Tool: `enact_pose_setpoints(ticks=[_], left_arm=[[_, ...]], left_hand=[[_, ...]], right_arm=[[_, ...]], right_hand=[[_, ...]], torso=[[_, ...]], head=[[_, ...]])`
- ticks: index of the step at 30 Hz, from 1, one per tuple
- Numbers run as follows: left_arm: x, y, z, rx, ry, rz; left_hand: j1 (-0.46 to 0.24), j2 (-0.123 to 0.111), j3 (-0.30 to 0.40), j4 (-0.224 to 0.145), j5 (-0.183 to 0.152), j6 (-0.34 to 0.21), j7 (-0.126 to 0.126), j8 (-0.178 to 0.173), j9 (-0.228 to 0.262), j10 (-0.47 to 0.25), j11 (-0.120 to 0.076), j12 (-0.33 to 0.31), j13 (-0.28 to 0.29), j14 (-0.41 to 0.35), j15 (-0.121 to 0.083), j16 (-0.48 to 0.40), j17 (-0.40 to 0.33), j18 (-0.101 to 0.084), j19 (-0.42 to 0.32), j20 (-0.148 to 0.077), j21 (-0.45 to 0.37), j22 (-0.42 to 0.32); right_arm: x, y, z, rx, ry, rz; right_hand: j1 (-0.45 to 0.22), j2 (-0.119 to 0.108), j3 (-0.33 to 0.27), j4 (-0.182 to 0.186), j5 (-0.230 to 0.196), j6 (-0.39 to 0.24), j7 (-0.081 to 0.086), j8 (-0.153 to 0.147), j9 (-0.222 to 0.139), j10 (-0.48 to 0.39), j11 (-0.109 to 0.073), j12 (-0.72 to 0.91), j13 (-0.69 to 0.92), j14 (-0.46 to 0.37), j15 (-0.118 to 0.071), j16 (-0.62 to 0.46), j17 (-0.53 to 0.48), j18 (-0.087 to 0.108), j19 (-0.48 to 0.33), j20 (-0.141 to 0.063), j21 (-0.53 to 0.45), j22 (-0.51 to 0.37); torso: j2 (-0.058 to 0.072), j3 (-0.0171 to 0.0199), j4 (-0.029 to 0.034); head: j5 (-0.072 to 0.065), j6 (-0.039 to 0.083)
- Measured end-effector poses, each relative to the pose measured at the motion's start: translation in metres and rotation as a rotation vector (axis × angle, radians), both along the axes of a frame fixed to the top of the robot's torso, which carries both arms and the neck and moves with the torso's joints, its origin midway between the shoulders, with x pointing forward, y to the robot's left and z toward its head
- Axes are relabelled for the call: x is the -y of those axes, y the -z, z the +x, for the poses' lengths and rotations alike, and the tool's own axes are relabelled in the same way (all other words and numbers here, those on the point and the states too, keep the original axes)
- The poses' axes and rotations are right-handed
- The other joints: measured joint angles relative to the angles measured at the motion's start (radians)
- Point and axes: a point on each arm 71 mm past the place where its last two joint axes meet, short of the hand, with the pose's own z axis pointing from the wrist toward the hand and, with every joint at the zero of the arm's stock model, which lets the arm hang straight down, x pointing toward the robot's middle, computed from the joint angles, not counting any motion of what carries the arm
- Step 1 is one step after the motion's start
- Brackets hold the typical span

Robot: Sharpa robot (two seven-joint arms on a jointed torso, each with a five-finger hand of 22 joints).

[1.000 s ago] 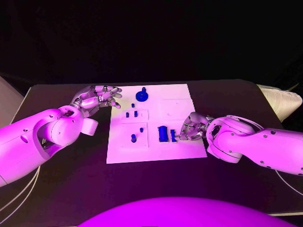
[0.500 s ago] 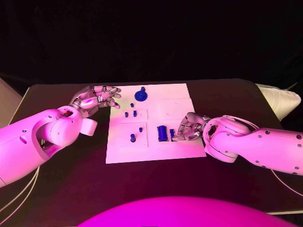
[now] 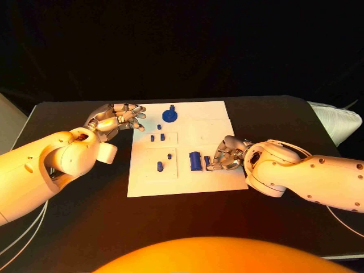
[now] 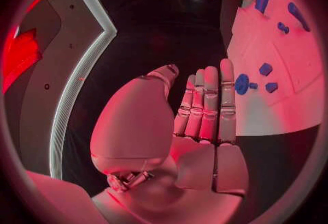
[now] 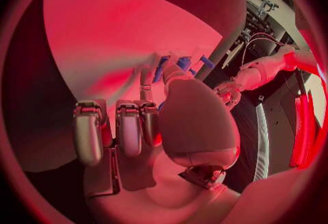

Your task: Assemble the parts on the task board

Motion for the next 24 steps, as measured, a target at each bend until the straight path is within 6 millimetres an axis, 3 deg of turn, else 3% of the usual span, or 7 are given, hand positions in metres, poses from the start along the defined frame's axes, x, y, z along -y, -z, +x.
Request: enact_pose_setpoints(ticks=[7,10,13,15,17,18,24], left_arm=[[-0.001,0.002,0.0,-0.005,-0.002,0.001],[0.0,0.004,-0.001,-0.008,-0.002,0.0],[0.0,0.006,-0.001,-0.011,-0.005,0.0],[0.0,0.008,-0.001,-0.013,-0.008,-0.001],[0.001,0.009,0.0,-0.013,-0.011,-0.003],[0.001,0.01,0.0,-0.013,-0.013,-0.004],[0.003,0.015,0.004,-0.002,-0.043,-0.012]], left_hand=[[0.004,0.004,-0.003,0.003,0.0,0.0,0.0,0.0,-0.001,0.0,0.0,-0.004,-0.001,0.0,0.0,0.0,0.0,0.0,0.0,0.0,0.0,-0.001],[0.004,0.004,-0.003,0.003,0.0,0.0,0.0,0.0,-0.001,-0.004,0.004,-0.007,-0.002,0.0,0.0,0.0,0.0,0.0,0.0,0.0,0.0,-0.001],[0.004,0.004,-0.003,0.003,0.0,-0.004,0.003,0.0,-0.003,-0.004,0.004,-0.009,-0.002,0.0,0.0,0.0,0.0,0.0,0.0,0.0,-0.001,-0.002],[0.004,0.004,-0.006,0.005,0.0,-0.007,0.0,0.0,-0.003,-0.004,0.004,-0.012,-0.003,0.0,0.0,-0.005,0.0,0.0,0.0,0.0,-0.004,-0.004],[0.004,0.004,-0.011,0.003,0.0,-0.008,0.0,0.0,-0.003,-0.009,0.009,-0.018,-0.005,-0.005,0.003,-0.009,0.0,0.0,0.0,0.0,-0.013,-0.006],[0.004,0.004,-0.014,0.005,0.0,-0.008,0.0,0.0,-0.003,-0.015,0.015,-0.027,-0.008,-0.021,0.006,-0.021,-0.005,0.0,-0.006,0.006,-0.023,-0.011],[0.021,0.012,-0.03,0.004,0.0,-0.013,0.005,0.0,-0.007,-0.023,0.023,-0.077,-0.029,-0.075,0.024,-0.137,-0.051,0.0,-0.056,0.031,-0.114,-0.063]], right_arm=[[0.005,-0.003,-0.001,0.026,0.005,0.046],[0.006,-0.006,-0.001,0.051,0.005,0.097],[0.007,-0.01,0.001,0.08,0.008,0.162],[0.009,-0.012,0.003,0.103,0.014,0.213],[0.012,-0.014,0.007,0.124,0.024,0.261],[0.014,-0.015,0.009,0.135,0.031,0.285],[0.031,-0.019,0.033,0.201,0.096,0.442]], right_hand=[[-0.062,0.009,-0.035,0.001,0.035,0.0,0.0,0.0,-0.007,0.0,0.0,0.0,0.001,0.0,0.0,0.0,0.0,0.0,0.0,0.0,-0.019,0.001],[-0.075,0.016,-0.081,-0.001,0.098,-0.022,0.011,0.0,-0.012,0.0,0.0,-0.001,0.001,0.0,0.0,0.0,0.0,0.0,0.0,0.0,-0.051,0.001],[-0.085,0.026,-0.118,-0.001,0.094,-0.05,0.021,-0.014,-0.017,0.0,0.011,-0.046,0.001,-0.004,0.005,0.0,0.0,0.0,0.0,0.0,-0.121,0.001],[-0.088,0.029,-0.15,-0.001,0.073,-0.085,0.035,-0.035,-0.025,-0.001,0.025,-0.096,0.001,-0.001,0.018,-0.013,0.0,0.026,-0.001,0.006,-0.211,0.001],[-0.09,0.032,-0.169,-0.001,0.059,-0.106,0.045,-0.048,-0.03,0.0,0.033,-0.141,0.001,-0.004,0.022,-0.031,0.0,0.032,0.0,0.015,-0.292,0.001],[-0.082,0.04,-0.175,-0.001,0.058,-0.112,0.051,-0.054,-0.031,0.0,0.034,-0.158,0.001,-0.003,0.023,-0.035,0.0,0.034,0.0,0.015,-0.329,0.001],[-0.015,0.094,-0.187,-0.002,0.066,-0.14,0.064,-0.071,-0.034,-0.082,0.053,-0.344,0.004,-0.002,0.038,-0.16,0.0,0.095,-0.037,0.036,-0.67,0.001]], torso=[[-0.003,0.0,-0.0008],[-0.005,-0.0004,-0.0016],[-0.008,-0.0006,-0.0033],[-0.011,-0.0012,-0.0051],[-0.014,-0.0018,-0.0072],[-0.017,-0.0025,-0.0089],[-0.034,-0.0057,-0.0193]], head=[[0.001,0.006],[0.003,0.01],[0.005,0.014],[0.006,0.016],[0.008,0.02],[0.01,0.023],[0.02,0.049]])
